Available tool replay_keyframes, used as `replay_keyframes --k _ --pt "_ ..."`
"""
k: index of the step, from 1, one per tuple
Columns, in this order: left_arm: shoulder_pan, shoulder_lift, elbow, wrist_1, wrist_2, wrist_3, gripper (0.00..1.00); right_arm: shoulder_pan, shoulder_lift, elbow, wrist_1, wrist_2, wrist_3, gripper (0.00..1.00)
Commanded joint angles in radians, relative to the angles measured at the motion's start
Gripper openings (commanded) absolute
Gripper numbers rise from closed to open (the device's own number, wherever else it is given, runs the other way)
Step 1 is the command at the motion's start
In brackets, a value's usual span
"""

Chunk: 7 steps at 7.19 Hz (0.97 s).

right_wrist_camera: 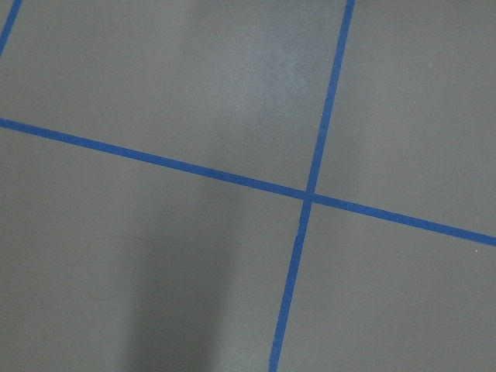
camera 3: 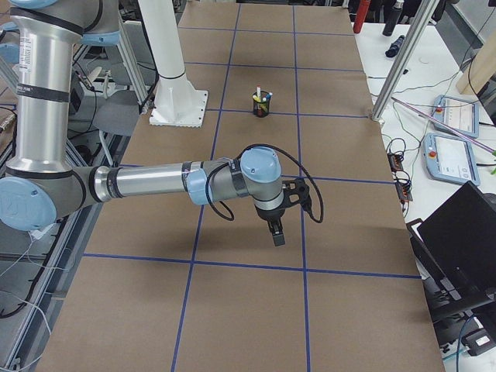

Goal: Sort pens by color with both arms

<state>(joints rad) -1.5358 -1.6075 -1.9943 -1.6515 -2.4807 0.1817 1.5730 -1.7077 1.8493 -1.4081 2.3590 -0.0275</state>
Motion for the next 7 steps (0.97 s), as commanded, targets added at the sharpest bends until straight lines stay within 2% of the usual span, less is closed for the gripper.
replay_keyframes --k 1,3,5,7 --pt "0.081 -0.092 0.009 -0.025 -0.03 -0.02 1.0 -0.001 0.029 -0.002 0.011 0.04 0.023 1.0" --pt "0.135 -0.162 -0.004 -0.031 -0.027 -0.36 1.0 -0.001 0.03 -0.01 0.012 0.039 0.081 1.0" --pt "0.297 -0.239 0.002 -0.018 0.093 -0.524 1.0 -0.001 0.03 -0.01 0.012 0.039 0.08 1.0" --pt "0.431 -0.396 0.002 0.185 0.204 -0.565 1.0 -0.001 0.028 -0.01 0.012 0.039 0.08 1.0"
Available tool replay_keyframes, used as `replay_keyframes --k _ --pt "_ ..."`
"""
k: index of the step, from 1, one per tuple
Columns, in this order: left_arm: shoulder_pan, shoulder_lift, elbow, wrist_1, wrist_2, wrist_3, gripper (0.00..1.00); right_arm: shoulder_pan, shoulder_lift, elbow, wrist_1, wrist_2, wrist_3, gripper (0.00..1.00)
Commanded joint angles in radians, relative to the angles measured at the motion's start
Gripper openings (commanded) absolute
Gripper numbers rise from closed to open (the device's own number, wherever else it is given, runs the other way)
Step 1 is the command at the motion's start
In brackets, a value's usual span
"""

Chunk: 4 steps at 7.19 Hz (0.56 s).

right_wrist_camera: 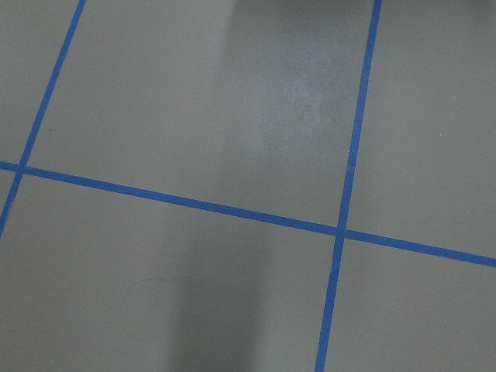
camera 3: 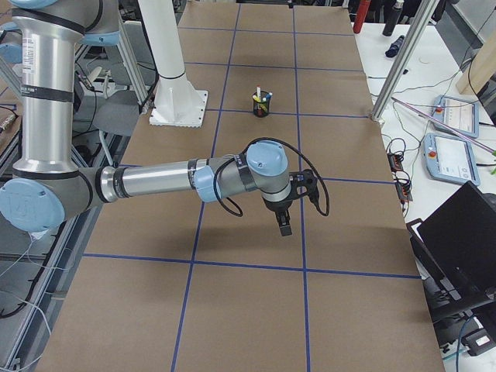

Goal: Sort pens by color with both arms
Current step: 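Move the left gripper toward the black mesh pen cup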

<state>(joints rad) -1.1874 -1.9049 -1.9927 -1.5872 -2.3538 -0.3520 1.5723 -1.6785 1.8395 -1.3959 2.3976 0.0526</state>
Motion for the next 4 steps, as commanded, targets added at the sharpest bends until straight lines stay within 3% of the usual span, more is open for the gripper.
replay_keyframes --k 1,3,4 --pt "0.154 -0.176 -0.001 0.224 0.144 -0.079 1.0 0.0 -0.001 -0.003 0.0 0.0 0.0 1.0" --pt "0.323 -0.245 0.009 0.242 0.255 -0.331 1.0 0.0 -0.003 -0.005 0.0 0.0 0.0 1.0" --pt "0.377 -0.278 0.02 0.254 0.258 -0.481 1.0 0.0 -0.003 -0.005 -0.002 0.0 0.0 1.0"
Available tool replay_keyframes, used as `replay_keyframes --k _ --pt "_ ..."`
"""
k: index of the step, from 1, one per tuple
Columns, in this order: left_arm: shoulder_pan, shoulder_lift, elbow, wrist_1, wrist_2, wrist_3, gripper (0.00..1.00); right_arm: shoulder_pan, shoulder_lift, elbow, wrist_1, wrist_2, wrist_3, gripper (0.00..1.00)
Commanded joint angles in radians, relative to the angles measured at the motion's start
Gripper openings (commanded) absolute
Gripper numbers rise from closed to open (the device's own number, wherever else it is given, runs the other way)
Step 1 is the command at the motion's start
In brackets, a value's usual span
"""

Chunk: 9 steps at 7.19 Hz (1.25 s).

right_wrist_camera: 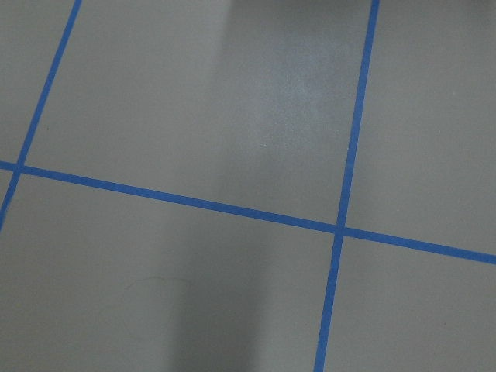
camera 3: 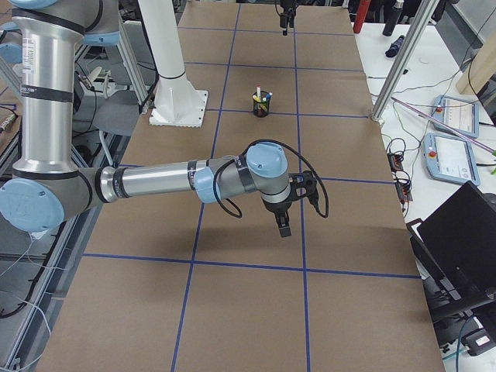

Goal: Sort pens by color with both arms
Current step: 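Move the left gripper toward the black mesh pen cup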

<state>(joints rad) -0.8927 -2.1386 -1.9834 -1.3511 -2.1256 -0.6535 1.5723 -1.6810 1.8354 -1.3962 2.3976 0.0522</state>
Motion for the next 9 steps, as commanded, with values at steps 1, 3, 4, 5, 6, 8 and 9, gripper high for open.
replay_keyframes --k 1,3,4,5,6,8,9 --pt "0.136 -0.119 0.033 0.089 0.035 -0.277 1.0 0.0 0.0 -0.001 -0.001 -0.002 0.0 1.0" --pt "0.246 -0.336 0.165 0.263 0.126 -0.404 1.0 0.0 -0.002 -0.001 -0.001 -0.002 0.001 1.0" --pt "0.28 -0.419 0.276 0.262 0.145 -0.469 1.0 0.0 -0.002 -0.001 0.0 -0.002 0.0 1.0" --pt "0.3 -0.516 0.419 0.26 0.16 -0.513 1.0 0.0 -0.002 -0.001 0.0 -0.002 0.0 1.0" --pt "0.329 -0.573 0.528 0.253 0.185 -0.526 1.0 0.0 -0.002 -0.001 0.0 -0.002 0.0 1.0" --pt "0.344 -0.577 0.606 0.213 0.187 -0.525 0.95 0.0 -0.002 -0.001 0.0 -0.002 0.0 1.0" --pt "0.344 -0.577 0.621 0.202 0.194 -0.515 0.91 0.0 -0.002 -0.001 0.0 -0.002 0.0 1.0"
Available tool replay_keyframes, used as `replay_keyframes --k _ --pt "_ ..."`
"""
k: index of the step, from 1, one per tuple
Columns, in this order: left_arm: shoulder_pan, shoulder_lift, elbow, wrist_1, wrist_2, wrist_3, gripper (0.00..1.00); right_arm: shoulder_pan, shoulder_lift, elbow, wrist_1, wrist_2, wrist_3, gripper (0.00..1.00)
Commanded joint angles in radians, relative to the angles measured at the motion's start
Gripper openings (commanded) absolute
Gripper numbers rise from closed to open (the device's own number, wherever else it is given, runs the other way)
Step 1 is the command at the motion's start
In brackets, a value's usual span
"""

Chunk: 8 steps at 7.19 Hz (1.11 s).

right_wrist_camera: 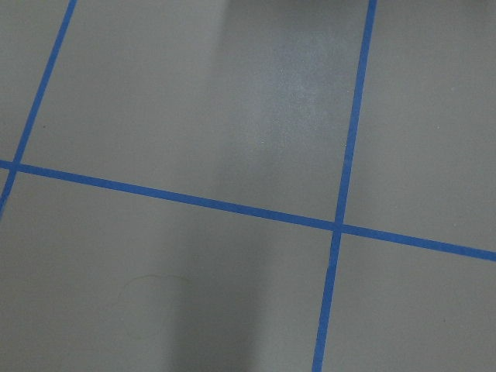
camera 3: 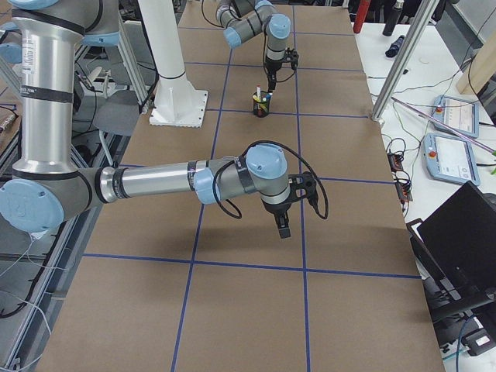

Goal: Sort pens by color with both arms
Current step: 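Lower the left gripper into the cup and grasp the blue pen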

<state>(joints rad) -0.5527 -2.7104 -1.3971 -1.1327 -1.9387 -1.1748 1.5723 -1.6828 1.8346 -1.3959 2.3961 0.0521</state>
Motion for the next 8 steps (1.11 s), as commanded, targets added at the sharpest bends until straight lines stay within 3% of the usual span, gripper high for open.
replay_keyframes --k 1,2,3,4,6,8 --pt "0.004 0.003 0.036 -0.031 0.021 0.009 0.86 -0.003 0.0 0.0 -0.002 -0.002 -0.002 1.0" --pt "0.004 0.001 0.044 -0.033 0.021 0.061 0.71 -0.003 0.002 -0.001 -0.002 -0.002 -0.002 1.0" --pt "0.002 0.003 0.053 -0.033 0.02 0.102 0.66 -0.003 0.002 0.0 -0.002 -0.002 -0.002 1.0" --pt "0.002 0.004 0.059 -0.042 0.021 0.104 0.66 -0.005 0.002 0.0 -0.002 -0.002 0.0 1.0" --pt "0.002 0.011 0.076 -0.067 0.021 0.103 0.56 -0.005 0.0 -0.001 -0.002 -0.002 -0.002 1.0" --pt "0.004 0.011 0.092 -0.087 0.021 0.103 0.56 -0.005 0.002 -0.002 0.0 -0.002 -0.002 1.0"
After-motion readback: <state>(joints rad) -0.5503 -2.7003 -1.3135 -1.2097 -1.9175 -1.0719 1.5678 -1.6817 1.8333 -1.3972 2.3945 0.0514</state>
